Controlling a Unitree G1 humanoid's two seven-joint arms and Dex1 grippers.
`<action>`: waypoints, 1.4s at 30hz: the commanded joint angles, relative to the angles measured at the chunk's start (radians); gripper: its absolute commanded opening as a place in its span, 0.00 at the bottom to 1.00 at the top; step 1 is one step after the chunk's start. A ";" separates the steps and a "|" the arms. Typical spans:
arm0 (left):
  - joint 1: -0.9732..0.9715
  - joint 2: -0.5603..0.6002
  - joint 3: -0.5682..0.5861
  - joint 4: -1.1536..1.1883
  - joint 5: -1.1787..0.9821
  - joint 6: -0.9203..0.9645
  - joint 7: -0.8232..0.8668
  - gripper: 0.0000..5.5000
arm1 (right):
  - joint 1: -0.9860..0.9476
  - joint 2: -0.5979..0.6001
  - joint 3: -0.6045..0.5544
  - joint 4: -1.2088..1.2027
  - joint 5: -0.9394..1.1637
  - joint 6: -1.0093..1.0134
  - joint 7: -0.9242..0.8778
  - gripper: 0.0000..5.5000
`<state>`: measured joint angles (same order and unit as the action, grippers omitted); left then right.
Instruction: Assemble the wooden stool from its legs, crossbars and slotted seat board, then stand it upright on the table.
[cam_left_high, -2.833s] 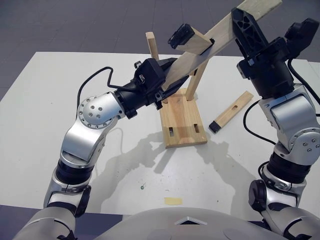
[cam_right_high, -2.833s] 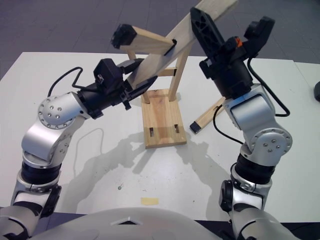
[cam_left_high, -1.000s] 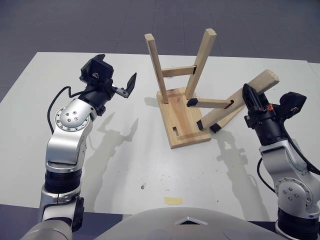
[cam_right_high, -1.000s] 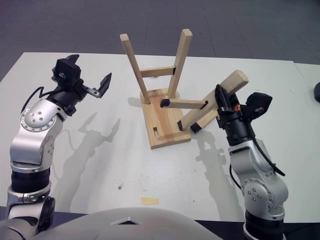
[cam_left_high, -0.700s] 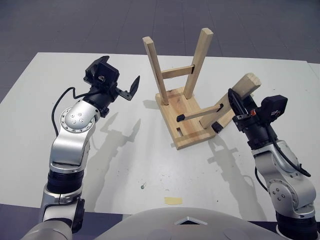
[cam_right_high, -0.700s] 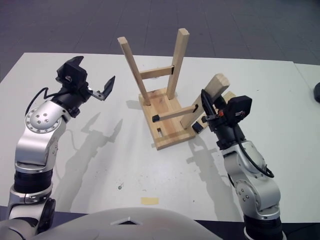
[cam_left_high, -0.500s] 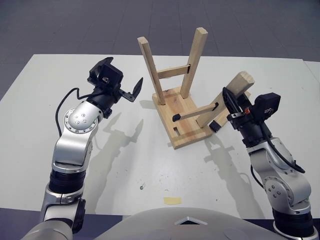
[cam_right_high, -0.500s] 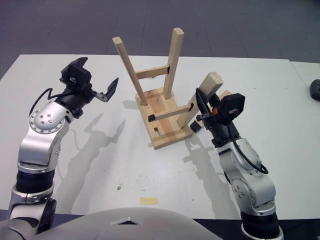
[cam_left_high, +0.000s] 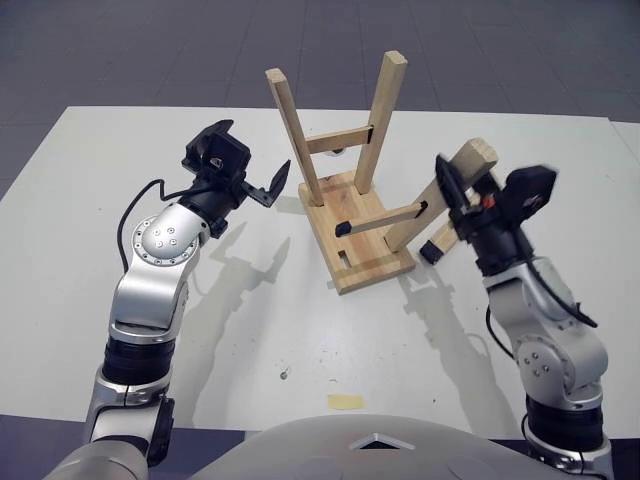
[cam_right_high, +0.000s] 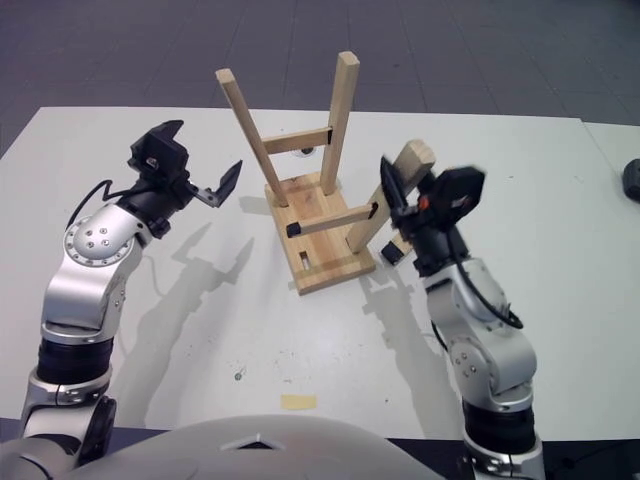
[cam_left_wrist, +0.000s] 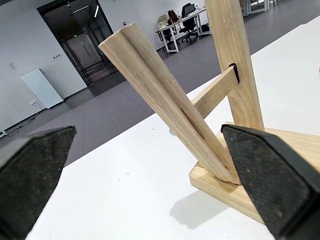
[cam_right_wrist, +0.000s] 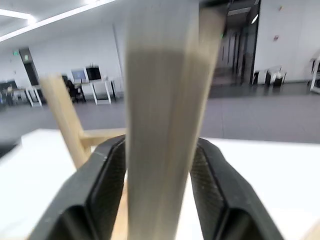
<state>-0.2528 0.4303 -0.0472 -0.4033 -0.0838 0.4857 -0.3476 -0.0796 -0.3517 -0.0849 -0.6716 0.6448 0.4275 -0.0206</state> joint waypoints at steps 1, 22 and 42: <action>-0.009 -0.013 0.001 0.004 -0.022 0.018 -0.019 0.98 | -0.236 0.004 -0.115 -0.043 0.137 0.081 -0.118 0.50; 0.029 -0.037 -0.015 0.029 0.024 -0.001 0.016 0.98 | -0.102 0.223 -0.204 0.266 -0.084 0.593 -0.457 0.98; 0.018 -0.023 -0.024 0.026 0.044 0.008 0.005 0.98 | -0.120 0.406 -0.173 0.350 -0.304 0.636 -0.465 0.73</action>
<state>-0.2286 0.3959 -0.0660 -0.3763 -0.0500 0.4860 -0.3350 -0.1848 0.0458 -0.2433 -0.3165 0.3519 1.0447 -0.4885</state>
